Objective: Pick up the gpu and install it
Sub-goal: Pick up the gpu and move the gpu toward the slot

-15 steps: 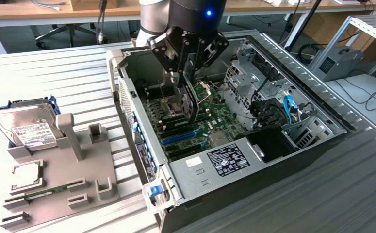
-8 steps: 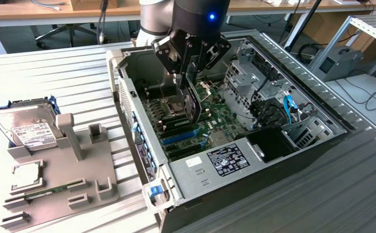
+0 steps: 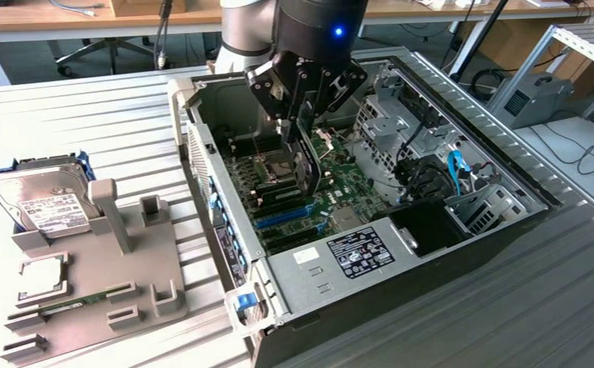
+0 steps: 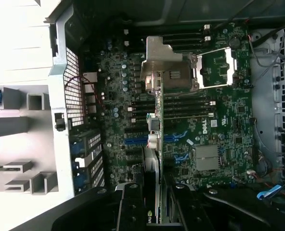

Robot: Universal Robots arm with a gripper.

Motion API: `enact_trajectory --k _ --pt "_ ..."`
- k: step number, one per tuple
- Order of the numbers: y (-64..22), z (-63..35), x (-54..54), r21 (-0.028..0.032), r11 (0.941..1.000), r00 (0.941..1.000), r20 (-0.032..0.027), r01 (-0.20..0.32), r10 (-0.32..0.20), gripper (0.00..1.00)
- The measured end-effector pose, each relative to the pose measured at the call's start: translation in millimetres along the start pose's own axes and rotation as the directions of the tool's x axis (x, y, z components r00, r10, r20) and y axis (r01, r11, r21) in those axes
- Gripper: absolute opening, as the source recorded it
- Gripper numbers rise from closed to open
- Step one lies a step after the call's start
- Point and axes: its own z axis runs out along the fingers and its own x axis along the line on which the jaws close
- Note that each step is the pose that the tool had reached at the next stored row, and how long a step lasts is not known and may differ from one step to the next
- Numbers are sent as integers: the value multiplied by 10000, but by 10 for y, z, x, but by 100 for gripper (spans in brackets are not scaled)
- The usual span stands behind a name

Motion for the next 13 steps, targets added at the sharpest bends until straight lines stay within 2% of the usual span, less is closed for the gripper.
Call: enact_trajectory --k 13 --pt "2 76 -58 1 10000 10000 0 0 0 26"
